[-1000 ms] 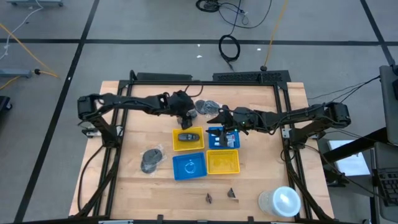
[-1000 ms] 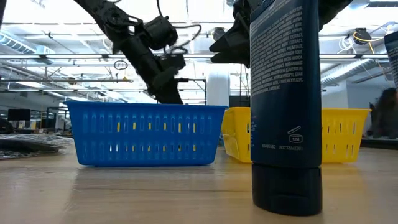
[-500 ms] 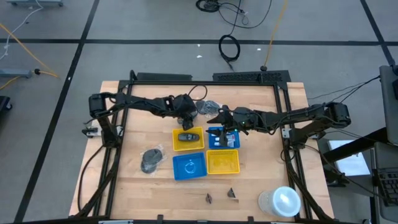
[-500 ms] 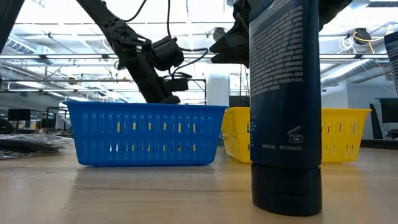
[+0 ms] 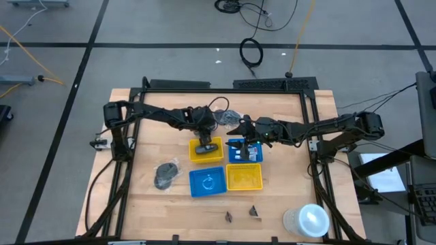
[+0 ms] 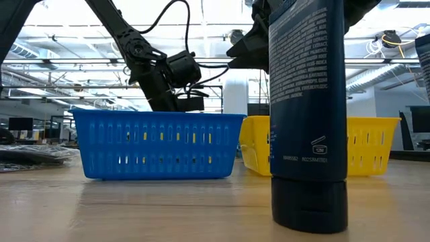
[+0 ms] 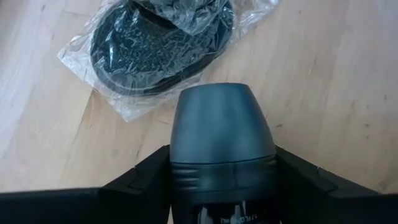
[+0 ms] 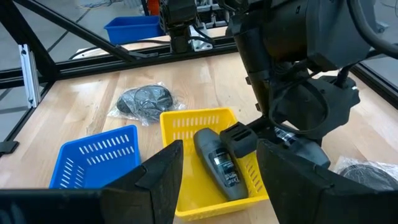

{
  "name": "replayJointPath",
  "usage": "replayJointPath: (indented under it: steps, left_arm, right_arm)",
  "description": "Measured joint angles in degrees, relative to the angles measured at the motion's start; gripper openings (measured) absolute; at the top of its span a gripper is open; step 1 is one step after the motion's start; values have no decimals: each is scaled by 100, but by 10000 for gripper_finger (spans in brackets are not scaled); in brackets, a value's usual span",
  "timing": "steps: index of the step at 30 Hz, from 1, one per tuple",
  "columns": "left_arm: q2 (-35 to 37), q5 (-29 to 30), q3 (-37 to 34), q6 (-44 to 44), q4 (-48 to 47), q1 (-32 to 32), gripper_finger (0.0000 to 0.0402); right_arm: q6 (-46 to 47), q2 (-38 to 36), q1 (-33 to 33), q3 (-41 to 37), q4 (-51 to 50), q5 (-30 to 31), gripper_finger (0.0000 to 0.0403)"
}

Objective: Pick & Place Travel size toiletries
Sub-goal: Put the deodorant into the top left yellow bin

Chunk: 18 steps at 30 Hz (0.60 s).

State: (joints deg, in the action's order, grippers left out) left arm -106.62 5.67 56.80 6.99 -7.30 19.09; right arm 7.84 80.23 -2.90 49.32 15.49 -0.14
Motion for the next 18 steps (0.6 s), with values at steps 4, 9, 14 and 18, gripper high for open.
replayJointPath:
  steps: [4, 9, 14, 18]
  left_arm:
    - [21, -38, 0, 47, -14, 2, 197]
    - [25, -262, 0, 41, -14, 7, 198]
    - [27, -317, 0, 44, -32, 4, 198]
    - [60, -333, -2, 91, -77, 17, 198]
  right_arm:
    - [0, 0, 0, 0, 0, 0, 196]
    - [0, 0, 0, 0, 0, 0, 196]
    - [0, 0, 0, 0, 2, 0, 196]
    - [0, 0, 0, 0, 2, 1, 196]
